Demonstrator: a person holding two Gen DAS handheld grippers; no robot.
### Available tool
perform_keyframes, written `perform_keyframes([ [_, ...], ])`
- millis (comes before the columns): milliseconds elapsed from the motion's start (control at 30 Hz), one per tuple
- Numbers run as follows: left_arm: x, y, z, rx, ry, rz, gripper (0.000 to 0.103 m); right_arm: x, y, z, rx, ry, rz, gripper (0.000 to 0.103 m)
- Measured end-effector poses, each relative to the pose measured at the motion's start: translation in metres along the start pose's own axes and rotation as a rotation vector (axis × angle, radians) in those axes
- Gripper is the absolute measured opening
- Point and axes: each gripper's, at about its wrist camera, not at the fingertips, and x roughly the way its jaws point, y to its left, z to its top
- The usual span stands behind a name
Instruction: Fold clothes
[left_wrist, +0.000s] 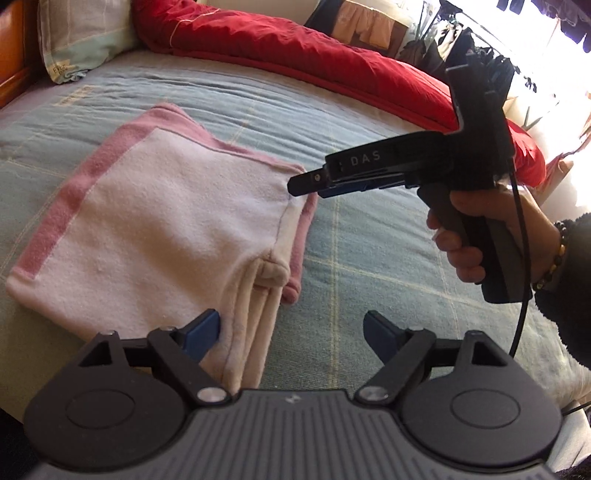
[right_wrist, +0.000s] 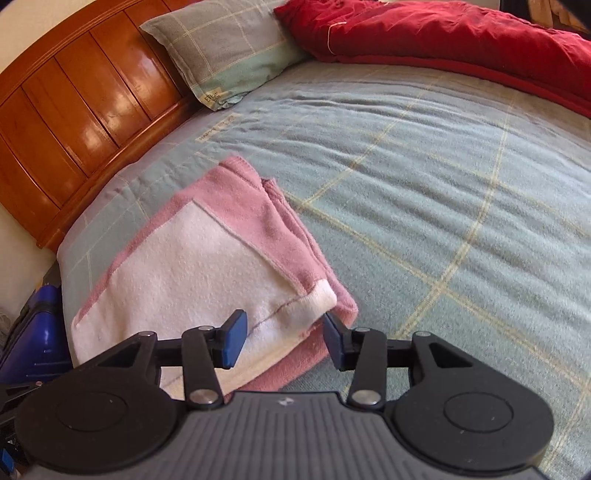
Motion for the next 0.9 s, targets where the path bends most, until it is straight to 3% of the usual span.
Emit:
perform_keyframes([
  [133,0.012,0.002,-0.002,-0.016,0.037,-0.033,0.085,0.010,0.009,0.010,-0.047,0.002,-0.015,0.051],
  [233,0.022,0.001,-0.005,-0.022,0.088,-0.015,0.085,0.028,0.006,0.005,-0.049,0.077,-0.034,0.058],
  [433,-0.002,0.019,0.039,0.032,-0.053,0.014,0.085,-0.004,-0.007,-0.001,0.002,0.050,0.014,0.058],
  [567,0.026,0.061,0.088,0.001,-0.124,0.094,0.085,-0.025,-0.011,-0.008,0.020,0.044,0.012,0.058],
  [733,0.086,0.102,0.114,-0.097,-0.062,0.125,0.085,-0.042,-0.008,-0.023,0.003,0.042,0.017,0.058],
  [800,0.102,0.106,0.115,-0.120,-0.044,0.103,0.096,-0.043,-0.007,-0.029,-0.006,0.053,0.021,0.058],
  [833,0.105,0.103,0.117,-0.103,-0.032,0.102,0.101,-0.043,-0.006,-0.032,-0.015,0.063,0.023,0.058],
  [900,0.106,0.093,0.125,-0.035,0.005,0.132,0.100,-0.043,-0.004,-0.037,-0.040,0.072,0.013,0.058],
])
